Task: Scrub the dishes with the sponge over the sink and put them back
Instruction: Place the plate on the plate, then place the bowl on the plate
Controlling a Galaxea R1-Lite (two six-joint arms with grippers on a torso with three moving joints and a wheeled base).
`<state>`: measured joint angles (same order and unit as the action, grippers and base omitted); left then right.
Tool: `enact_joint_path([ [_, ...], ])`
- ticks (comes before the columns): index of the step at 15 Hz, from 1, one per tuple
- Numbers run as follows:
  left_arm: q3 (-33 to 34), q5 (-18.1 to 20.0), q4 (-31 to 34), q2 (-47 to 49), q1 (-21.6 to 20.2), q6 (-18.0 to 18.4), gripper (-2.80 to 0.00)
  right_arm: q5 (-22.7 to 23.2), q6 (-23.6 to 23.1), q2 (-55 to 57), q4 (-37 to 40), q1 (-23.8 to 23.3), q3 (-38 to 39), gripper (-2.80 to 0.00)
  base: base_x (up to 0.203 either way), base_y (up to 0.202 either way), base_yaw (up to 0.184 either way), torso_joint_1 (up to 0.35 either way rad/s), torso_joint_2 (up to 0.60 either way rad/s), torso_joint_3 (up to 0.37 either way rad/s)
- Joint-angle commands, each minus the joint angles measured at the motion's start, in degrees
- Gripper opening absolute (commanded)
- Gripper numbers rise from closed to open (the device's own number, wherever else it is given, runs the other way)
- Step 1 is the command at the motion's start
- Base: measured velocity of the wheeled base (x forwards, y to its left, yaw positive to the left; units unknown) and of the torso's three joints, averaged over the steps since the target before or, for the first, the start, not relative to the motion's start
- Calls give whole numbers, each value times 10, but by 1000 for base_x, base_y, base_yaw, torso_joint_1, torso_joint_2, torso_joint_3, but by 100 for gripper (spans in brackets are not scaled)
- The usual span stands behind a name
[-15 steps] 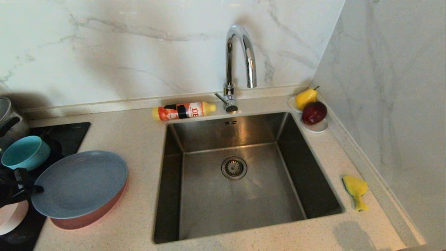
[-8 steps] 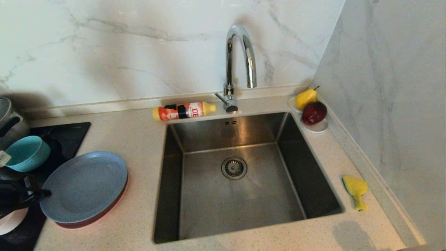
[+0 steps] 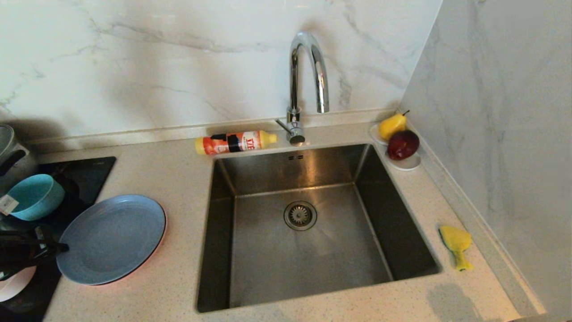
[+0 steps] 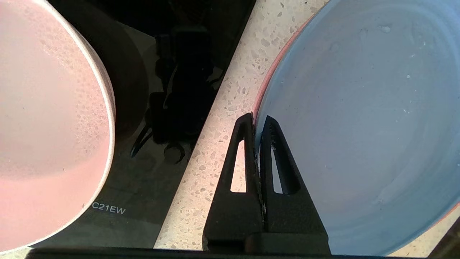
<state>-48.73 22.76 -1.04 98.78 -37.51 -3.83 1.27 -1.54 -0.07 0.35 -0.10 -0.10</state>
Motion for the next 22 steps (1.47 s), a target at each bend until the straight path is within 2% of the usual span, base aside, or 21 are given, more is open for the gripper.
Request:
enact_joint_path([
  [1, 0, 2, 1, -3, 0, 1, 0, 0, 0, 1, 0, 0, 0, -280, 0, 0, 0, 0, 0, 0],
  [4, 3, 40, 1, -10, 0, -3, 0, 0, 0, 1, 0, 0, 0, -280, 0, 0, 0, 0, 0, 0],
  [8, -18, 41, 8, -50, 0, -36, 0, 0, 0, 1, 0, 0, 0, -280, 0, 0, 0, 0, 0, 0],
  [11, -86, 36, 76, -88, 0, -47, 0, 1, 0, 1, 0, 0, 0, -280, 0, 0, 0, 0, 0, 0],
  [12, -115, 32, 108, -96, 0, -48, -280, 0, 0, 1, 0, 0, 0, -280, 0, 0, 0, 0, 0, 0],
  [16, -289, 4, 242, -57, 0, -44, -280, 1, 0, 1, 0, 0, 0, -280, 0, 0, 0, 0, 0, 0],
  [20, -379, -79, 266, 37, 0, -8, -280, 1, 0, 1, 0, 0, 0, -280, 0, 0, 0, 0, 0, 0],
  [22, -419, -106, 267, 89, -3, -2, -280, 1, 0, 1, 0, 0, 0, -280, 0, 0, 0, 0, 0, 0],
])
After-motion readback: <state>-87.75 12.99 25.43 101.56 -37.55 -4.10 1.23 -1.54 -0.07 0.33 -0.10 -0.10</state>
